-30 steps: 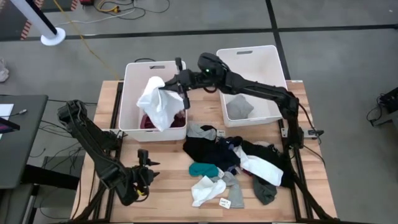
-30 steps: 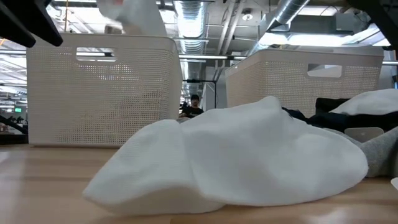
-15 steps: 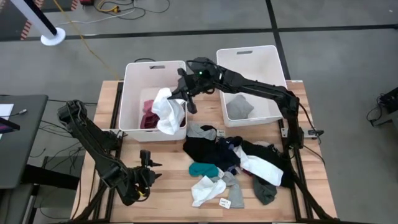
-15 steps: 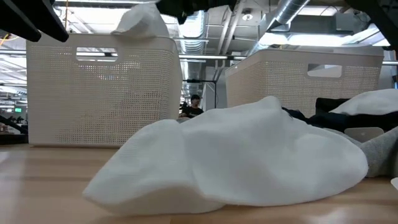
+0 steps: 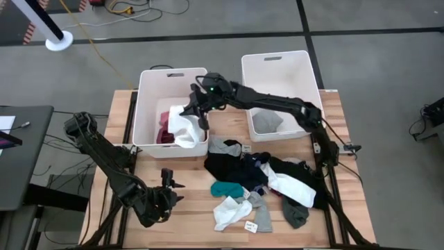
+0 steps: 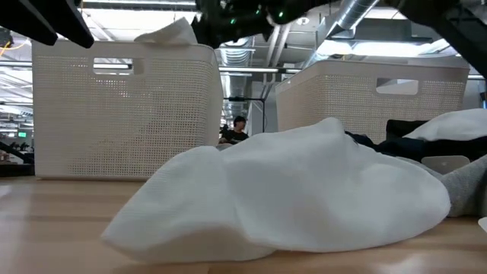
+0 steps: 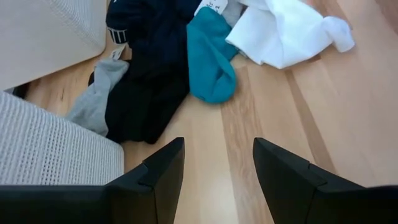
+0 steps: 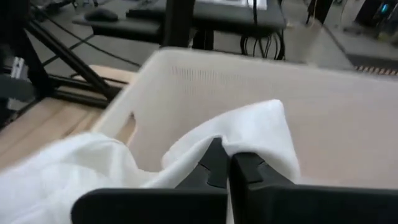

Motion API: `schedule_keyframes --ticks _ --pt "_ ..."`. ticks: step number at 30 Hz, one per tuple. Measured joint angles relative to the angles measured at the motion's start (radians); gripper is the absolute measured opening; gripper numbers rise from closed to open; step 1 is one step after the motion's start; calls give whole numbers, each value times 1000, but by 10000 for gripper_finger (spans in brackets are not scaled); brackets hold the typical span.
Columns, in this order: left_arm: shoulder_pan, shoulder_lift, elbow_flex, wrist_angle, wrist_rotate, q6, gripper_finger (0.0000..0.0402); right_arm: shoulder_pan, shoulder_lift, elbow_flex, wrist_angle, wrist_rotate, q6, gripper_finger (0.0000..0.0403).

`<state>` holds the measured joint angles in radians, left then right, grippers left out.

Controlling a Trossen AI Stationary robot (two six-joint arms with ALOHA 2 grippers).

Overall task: Sort clothes
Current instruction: Put the white underwear into the left white bin

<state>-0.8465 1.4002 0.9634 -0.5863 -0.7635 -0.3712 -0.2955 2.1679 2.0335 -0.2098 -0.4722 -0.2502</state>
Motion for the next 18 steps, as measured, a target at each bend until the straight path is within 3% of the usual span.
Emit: schedule_keyframes --ticks 7,18 --pt "2 0 0 7 0 14 185 -1 43 0 19 -1 10 32" --pt "50 0 0 65 40 84 185 0 48 0 -12 1 51 36"
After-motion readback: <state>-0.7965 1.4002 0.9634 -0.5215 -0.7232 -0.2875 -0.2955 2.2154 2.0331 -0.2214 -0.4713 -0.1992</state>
